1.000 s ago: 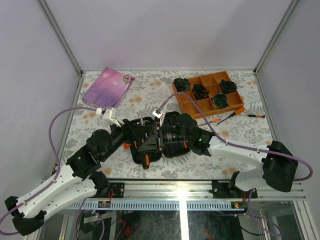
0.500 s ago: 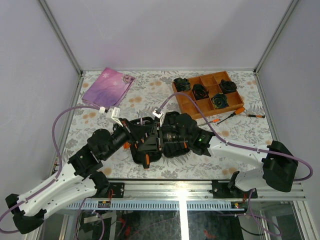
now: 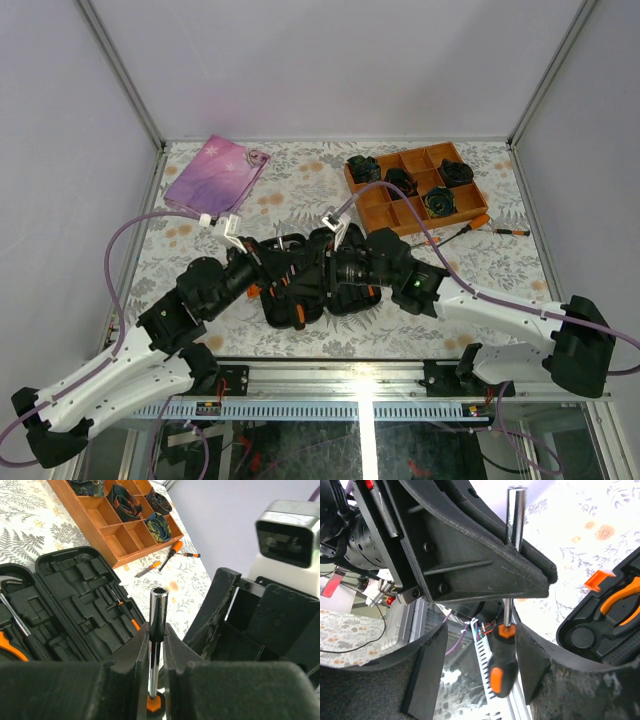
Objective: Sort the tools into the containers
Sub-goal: Pick up the screwdriver from the center of the board.
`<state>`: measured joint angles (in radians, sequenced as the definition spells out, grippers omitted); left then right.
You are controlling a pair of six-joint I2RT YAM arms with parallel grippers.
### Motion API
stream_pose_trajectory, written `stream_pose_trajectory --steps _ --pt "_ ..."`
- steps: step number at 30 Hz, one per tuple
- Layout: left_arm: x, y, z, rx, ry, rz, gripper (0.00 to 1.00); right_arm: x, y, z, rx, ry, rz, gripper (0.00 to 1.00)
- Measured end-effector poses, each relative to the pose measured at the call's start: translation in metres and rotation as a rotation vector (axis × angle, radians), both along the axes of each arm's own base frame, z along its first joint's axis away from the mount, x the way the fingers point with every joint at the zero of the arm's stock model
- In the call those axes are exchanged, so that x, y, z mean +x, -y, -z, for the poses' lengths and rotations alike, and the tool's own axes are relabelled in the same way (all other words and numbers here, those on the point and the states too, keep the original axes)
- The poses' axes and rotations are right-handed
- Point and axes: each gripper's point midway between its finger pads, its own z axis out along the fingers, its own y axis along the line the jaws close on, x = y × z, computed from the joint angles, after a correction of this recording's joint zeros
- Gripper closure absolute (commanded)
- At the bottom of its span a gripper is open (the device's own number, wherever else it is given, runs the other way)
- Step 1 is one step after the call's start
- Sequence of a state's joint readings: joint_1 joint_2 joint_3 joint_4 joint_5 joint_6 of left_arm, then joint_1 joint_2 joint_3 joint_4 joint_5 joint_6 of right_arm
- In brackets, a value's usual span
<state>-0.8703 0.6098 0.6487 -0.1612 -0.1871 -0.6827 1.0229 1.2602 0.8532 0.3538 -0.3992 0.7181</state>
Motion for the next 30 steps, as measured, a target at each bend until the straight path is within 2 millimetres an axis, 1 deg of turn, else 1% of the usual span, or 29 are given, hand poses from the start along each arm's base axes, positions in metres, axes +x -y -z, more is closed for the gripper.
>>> stream_pose_trajectory --steps 3,7,12,16,21,22,29,30 --pt "0.0 -0.003 0.001 -0.001 -0.009 -0.011 1.0 0.002 0.005 -0.001 0.023 0.016 0.029 0.33" --pt "-0.001 -0.006 0.001 -0.01 -0.017 -0.025 1.0 0.003 0.007 0.008 0.031 0.01 0.055 0.33" --pt "-0.001 -0.009 -0.003 -0.03 -0.014 -0.04 1.0 -0.003 0.001 0.019 0.009 0.004 0.059 0.35" --pt "0.0 -0.01 -0.004 -0.036 -0.014 -0.046 1.0 -0.003 0.0 0.027 -0.025 0.033 0.083 0.4" --pt "0.0 -0.01 -0.004 -0.038 -0.015 -0.047 1.0 0.006 0.004 0.037 -0.072 0.075 0.131 0.53" --pt "0.0 -0.01 -0.004 -0.039 -0.015 -0.047 1.0 0.008 0.005 0.038 -0.078 0.081 0.139 0.54" --pt "-0.002 -0.013 -0.005 -0.044 -0.015 -0.051 1.0 0.01 0.005 0.04 -0.088 0.101 0.146 0.54" --pt "-0.002 -0.013 -0.005 -0.046 -0.015 -0.051 1.0 0.01 0.005 0.04 -0.089 0.101 0.145 0.55"
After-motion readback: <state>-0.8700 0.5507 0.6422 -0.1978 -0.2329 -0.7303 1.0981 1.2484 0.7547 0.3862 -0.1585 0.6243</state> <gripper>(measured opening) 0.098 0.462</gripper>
